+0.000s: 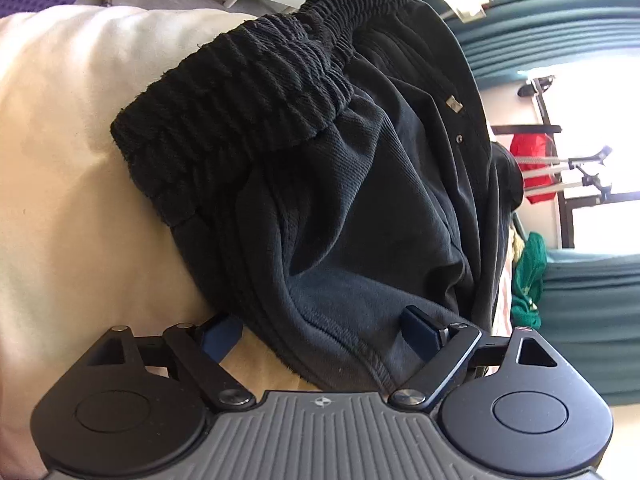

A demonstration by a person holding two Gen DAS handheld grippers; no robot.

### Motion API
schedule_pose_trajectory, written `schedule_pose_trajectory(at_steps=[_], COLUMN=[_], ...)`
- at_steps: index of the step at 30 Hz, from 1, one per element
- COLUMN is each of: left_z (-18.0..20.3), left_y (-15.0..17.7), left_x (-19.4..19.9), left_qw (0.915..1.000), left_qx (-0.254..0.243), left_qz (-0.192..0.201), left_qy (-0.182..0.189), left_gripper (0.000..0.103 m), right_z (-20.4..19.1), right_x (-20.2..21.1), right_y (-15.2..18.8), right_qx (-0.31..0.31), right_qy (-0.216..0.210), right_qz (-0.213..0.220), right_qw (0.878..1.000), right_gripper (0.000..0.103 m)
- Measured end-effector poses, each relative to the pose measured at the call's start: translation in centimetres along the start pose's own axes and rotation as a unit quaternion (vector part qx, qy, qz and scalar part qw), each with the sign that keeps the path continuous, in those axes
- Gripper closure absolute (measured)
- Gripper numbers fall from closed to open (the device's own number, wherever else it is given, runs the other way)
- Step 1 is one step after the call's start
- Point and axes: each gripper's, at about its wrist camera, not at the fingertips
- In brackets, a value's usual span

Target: Fold clothes

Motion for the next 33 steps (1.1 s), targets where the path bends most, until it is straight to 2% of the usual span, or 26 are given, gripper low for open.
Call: schedule_pose_trajectory(at_steps=[1, 2, 4, 5, 7, 9, 11, 13, 17, 21, 23, 27, 32, 33], left_z=[0.0, 0.0, -0.2, -0.4, -0.1, 0.5, 1.8, 2.8, 4.2, 3.3, 2.1, -0.8, -2.1, -1.9], left_y=[-0.1, -0.2, -0.6, -0.7, -1.1, -1.5, -2.2, -3.4, -5.1, -5.3, -5.7, -6.0, -5.5, -5.2], left_x=[-0.2, -0.3, -0.3, 0.0, 0.9, 2.2, 4.6, 7.2, 10.5, 12.4, 12.4, 12.7, 11.4, 11.2], left_qw=[1.0000, 0.9999, 0.9998, 0.9997, 0.9997, 0.9987, 0.9946, 0.9910, 0.9899, 0.9895, 0.9914, 0.9953, 0.9949, 0.9943], left_qx=[0.002, 0.003, 0.005, 0.008, -0.005, -0.031, -0.074, -0.092, -0.101, -0.104, -0.093, -0.066, -0.055, -0.062], left_qz=[0.008, 0.015, 0.019, 0.020, 0.026, 0.038, 0.066, 0.078, 0.063, 0.058, 0.051, 0.039, 0.059, 0.068], left_qy=[0.000, -0.001, -0.008, -0.007, 0.002, 0.016, 0.033, 0.059, 0.077, 0.081, 0.076, 0.060, 0.059, 0.053], left_gripper=[0.038, 0.045, 0.076, 0.085, 0.093, 0.094, 0.095, 0.095, 0.096, 0.096, 0.096, 0.095, 0.095, 0.095], right_z=[0.0, -0.2, -0.7, -0.9, -1.3, -1.7, -1.5, -1.4, -3.0, -3.6, -2.8, 0.1, 1.9, 2.1], right_x=[0.0, 0.0, 0.2, 0.3, 0.5, 0.7, 1.0, 1.7, 3.8, 5.5, 5.6, 5.0, 4.3, 4.1], right_y=[0.1, 0.2, 0.4, 0.4, 0.4, 0.4, 0.2, -0.1, -0.2, -0.2, -0.2, 0.3, -0.3, -0.5], right_qx=[0.005, 0.011, 0.025, 0.029, 0.035, 0.041, 0.026, 0.017, 0.051, 0.057, 0.031, -0.059, -0.132, -0.139], right_qy=[-0.003, -0.001, -0.001, -0.002, -0.005, -0.003, -0.018, -0.035, -0.086, -0.117, -0.101, -0.089, -0.154, -0.157], right_qz=[0.005, 0.014, 0.035, 0.042, 0.054, 0.063, 0.072, 0.087, 0.137, 0.157, 0.137, 0.045, -0.004, -0.006], right_qw=[1.000, 1.000, 0.999, 0.999, 0.998, 0.997, 0.997, 0.995, 0.985, 0.979, 0.985, 0.993, 0.979, 0.978], right_gripper=[0.069, 0.071, 0.091, 0.094, 0.096, 0.096, 0.096, 0.096, 0.096, 0.096, 0.096, 0.094, 0.088, 0.077])
Point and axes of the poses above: each gripper's, at about its wrist camera, not at the fingertips, and x roughly against the way its jaws point, z to its right, y to its underside, and after that the axes turned 1 degree about x, right-handed
